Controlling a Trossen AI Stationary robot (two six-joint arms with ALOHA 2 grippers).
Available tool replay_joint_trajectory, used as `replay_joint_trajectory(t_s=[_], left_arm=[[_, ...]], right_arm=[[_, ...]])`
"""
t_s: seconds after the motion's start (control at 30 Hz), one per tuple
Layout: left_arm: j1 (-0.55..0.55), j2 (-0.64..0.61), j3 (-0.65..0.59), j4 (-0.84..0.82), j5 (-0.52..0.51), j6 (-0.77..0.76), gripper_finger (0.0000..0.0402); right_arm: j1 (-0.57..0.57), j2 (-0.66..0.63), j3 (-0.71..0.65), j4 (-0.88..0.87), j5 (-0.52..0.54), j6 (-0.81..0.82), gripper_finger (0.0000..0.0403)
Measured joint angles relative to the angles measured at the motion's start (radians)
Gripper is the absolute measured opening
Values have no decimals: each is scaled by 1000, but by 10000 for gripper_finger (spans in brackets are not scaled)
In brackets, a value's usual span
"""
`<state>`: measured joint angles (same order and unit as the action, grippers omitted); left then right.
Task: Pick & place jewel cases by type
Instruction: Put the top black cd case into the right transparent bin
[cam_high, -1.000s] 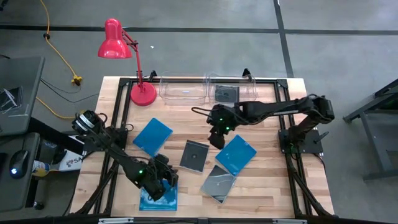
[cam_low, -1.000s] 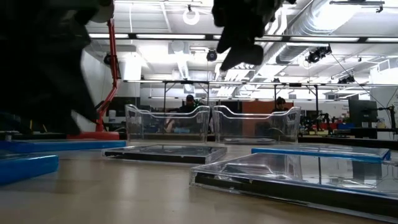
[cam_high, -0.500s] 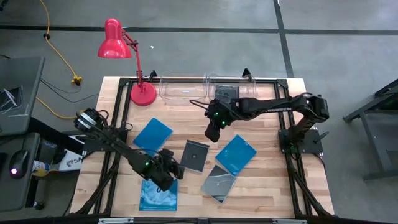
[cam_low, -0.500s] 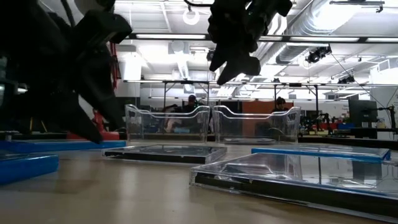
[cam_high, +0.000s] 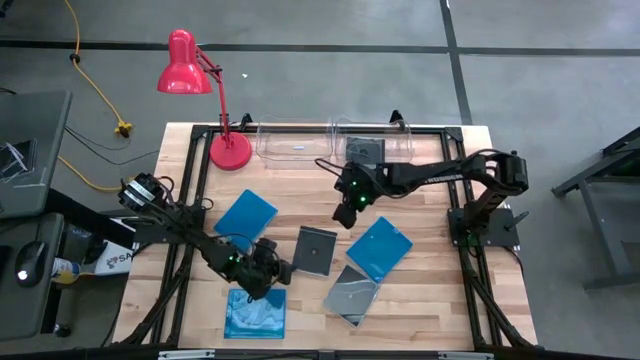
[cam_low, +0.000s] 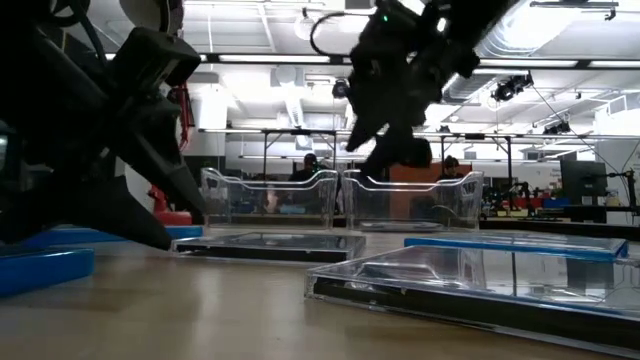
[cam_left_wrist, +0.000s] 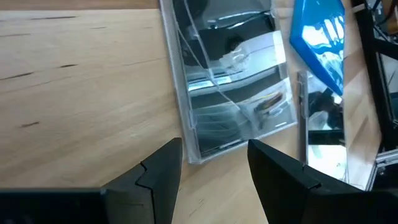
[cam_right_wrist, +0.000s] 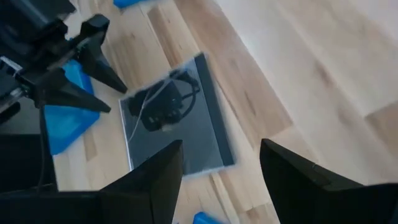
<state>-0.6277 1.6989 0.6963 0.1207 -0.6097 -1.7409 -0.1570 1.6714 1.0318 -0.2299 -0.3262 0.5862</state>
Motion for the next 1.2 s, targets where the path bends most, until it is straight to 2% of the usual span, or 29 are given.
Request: replay_joint_trajectory(t_s=[0.33,0.67,0.87,1.2], left_arm=[[0,0,0,-13,57,0,182],[0,0,1,-16,50,6,182],[-1,0,1,-21,24,64,182],[0,0,1,-16,86,8,182]], right_arm=[[0,0,-136,131,-45,87,197],[28,0,-140,139,-24,89,197],[29,0,-140,138,-15,87,197],[29,0,-140,137,4,90,197]])
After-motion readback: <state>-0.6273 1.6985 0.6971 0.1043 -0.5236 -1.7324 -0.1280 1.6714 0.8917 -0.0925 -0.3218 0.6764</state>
